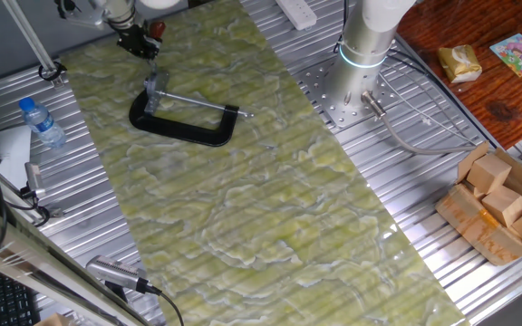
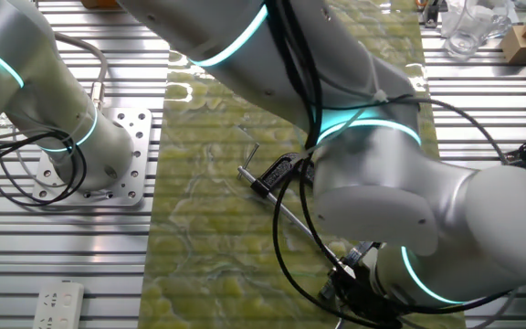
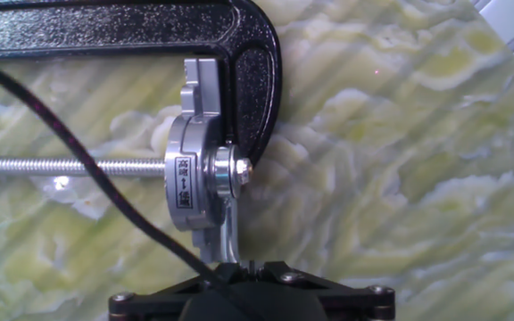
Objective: Push down the lever
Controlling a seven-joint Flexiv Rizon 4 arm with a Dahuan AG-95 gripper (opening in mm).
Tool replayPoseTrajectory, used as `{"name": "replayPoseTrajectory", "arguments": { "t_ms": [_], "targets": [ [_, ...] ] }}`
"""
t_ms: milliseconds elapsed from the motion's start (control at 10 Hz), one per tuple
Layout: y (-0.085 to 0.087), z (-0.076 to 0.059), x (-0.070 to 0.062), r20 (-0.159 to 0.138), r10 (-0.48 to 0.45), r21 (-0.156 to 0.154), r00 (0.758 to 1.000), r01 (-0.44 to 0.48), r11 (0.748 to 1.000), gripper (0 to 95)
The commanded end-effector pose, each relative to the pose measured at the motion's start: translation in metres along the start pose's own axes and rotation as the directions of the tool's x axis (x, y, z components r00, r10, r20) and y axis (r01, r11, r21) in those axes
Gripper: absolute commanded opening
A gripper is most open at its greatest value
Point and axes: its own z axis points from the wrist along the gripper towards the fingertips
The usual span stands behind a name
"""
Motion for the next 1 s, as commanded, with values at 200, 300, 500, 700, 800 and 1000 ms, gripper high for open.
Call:
{"name": "replayPoseTrajectory", "arguments": {
  "t_ms": [200, 300, 500, 700, 800, 1000],
  "targets": [
    [-0.001, 0.006, -0.002, 0.007, 0.001, 0.009, 1.0, -0.001, 1.0, 0.0],
    [-0.001, 0.008, -0.003, 0.009, 0.003, 0.011, 1.0, -0.003, 1.0, 0.0],
    [-0.001, 0.012, -0.004, 0.018, 0.005, 0.014, 1.0, -0.005, 1.0, 0.0],
    [-0.001, 0.013, -0.005, 0.02, 0.007, 0.017, 1.0, -0.007, 1.0, 0.0],
    [-0.001, 0.013, -0.005, 0.02, 0.006, 0.018, 1.0, -0.006, 1.0, 0.0],
    [-0.002, 0.004, -0.003, 0.022, 0.014, 0.013, 1.0, -0.014, 1.0, 0.0]
  ]
}}
